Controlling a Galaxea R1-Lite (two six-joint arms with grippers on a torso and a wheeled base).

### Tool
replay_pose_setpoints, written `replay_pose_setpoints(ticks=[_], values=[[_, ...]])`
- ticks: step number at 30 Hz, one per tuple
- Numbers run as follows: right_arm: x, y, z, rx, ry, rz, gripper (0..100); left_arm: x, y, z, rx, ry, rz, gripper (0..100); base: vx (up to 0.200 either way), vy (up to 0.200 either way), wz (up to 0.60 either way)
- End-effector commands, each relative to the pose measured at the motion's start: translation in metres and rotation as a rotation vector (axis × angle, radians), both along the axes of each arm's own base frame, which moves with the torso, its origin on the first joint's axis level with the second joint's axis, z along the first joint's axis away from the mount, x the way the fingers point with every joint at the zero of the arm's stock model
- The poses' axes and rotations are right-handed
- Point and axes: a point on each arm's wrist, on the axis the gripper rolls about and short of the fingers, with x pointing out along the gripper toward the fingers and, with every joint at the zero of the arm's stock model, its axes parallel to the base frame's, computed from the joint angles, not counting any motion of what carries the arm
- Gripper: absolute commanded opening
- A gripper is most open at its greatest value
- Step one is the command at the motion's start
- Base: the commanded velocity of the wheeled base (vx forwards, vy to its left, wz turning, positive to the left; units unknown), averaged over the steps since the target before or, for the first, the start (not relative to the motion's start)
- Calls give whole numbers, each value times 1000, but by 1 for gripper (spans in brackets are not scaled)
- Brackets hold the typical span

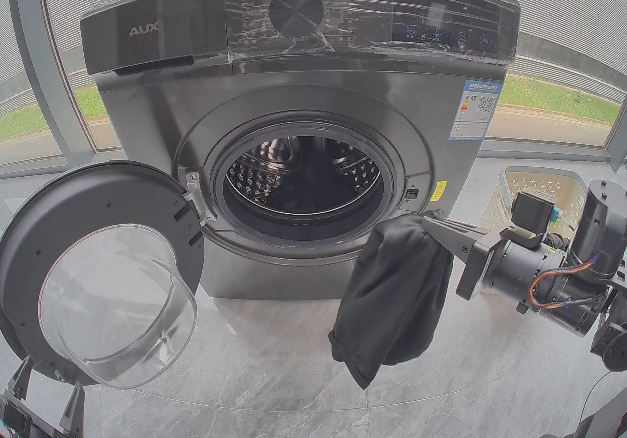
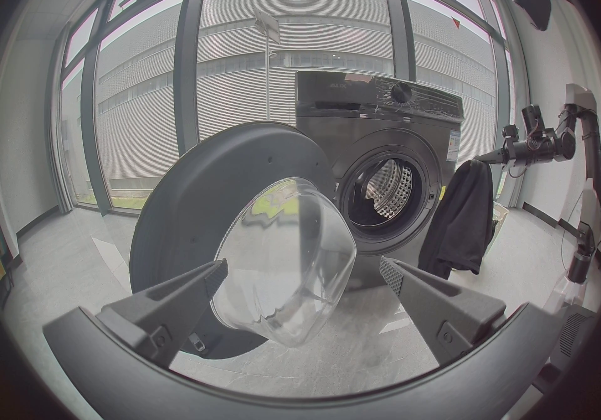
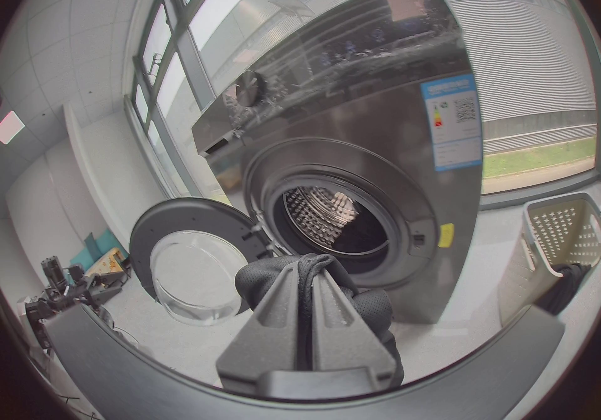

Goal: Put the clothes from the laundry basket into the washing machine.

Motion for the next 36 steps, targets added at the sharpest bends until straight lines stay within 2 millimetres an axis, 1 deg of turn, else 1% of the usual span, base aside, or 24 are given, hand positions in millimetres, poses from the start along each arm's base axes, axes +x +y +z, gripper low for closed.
replay_pose_setpoints(ticks=[1, 2, 3, 5, 9, 11, 12, 14, 15, 16, 17, 19, 20, 21, 27, 31, 36], values=[[1, 16, -5, 7, 0, 61, 0, 0, 0, -2, 7, -24, -8, 100, 0, 0, 0], [0, 20, -5, 20, -3, 82, 0, -4, -1, 10, -8, -78, -21, 100, 0, 0, 0], [-2, 24, -6, 35, 2, 100, 0, -8, -1, 27, -15, -133, -40, 100, 0, 0, 0], [-4, 31, -6, 71, 15, 122, 0, -11, -2, 44, -9, -149, -109, 100, 0, 0, 0], [2, 43, -8, 90, 34, 136, 0, 8, -6, 45, -2, 19, -267, 100, 0, 0, 0], [6, 46, -7, 98, 32, 140, 0, 22, -8, 52, -20, 104, -347, 100, 0, 0, 0], [6, 47, -6, 101, 31, 141, 0, 25, -8, 55, -23, 118, -364, 100, 0, 0, 0], [6, 47, -6, 101, 29, 143, 0, 26, -8, 55, -24, 120, -365, 100, 0, 0, 0], [10, 52, -3, 110, 23, 174, 0, 50, -10, 68, -31, 190, -438, 100, 0, 0, 0], [11, 53, -2, 115, 20, 177, 0, 55, -10, 69, -34, 208, -454, 100, 0, 0, 0], [14, 55, -1, 118, 16, 179, 0, 64, -11, 72, -38, 226, -478, 100, 0, 0, 0], [14, 55, -1, 118, 16, 179, 0, 64, -11, 72, -38, 226, -478, 100, 0, 0, 0], [21, 63, 5, 148, 9, 174, 0, 92, -17, 77, -43, 270, -545, 100, 0, 0, 0], [24, 65, 5, 158, 14, 171, 0, 99, -19, 77, -42, 278, -567, 100, 0, 0, 0], [37, 74, 7, 183, 14, 152, 0, 133, -41, 72, -43, 351, -712, 100, 0, 0, 0], [41, 76, 11, 199, -6, 138, 0, 152, -55, 65, -52, 406, -764, 100, 0, 0, 0], [51, 82, 11, 206, -15, 125, 0, 177, -73, 59, -70, 470, -809, 100, 0, 0, 0]])
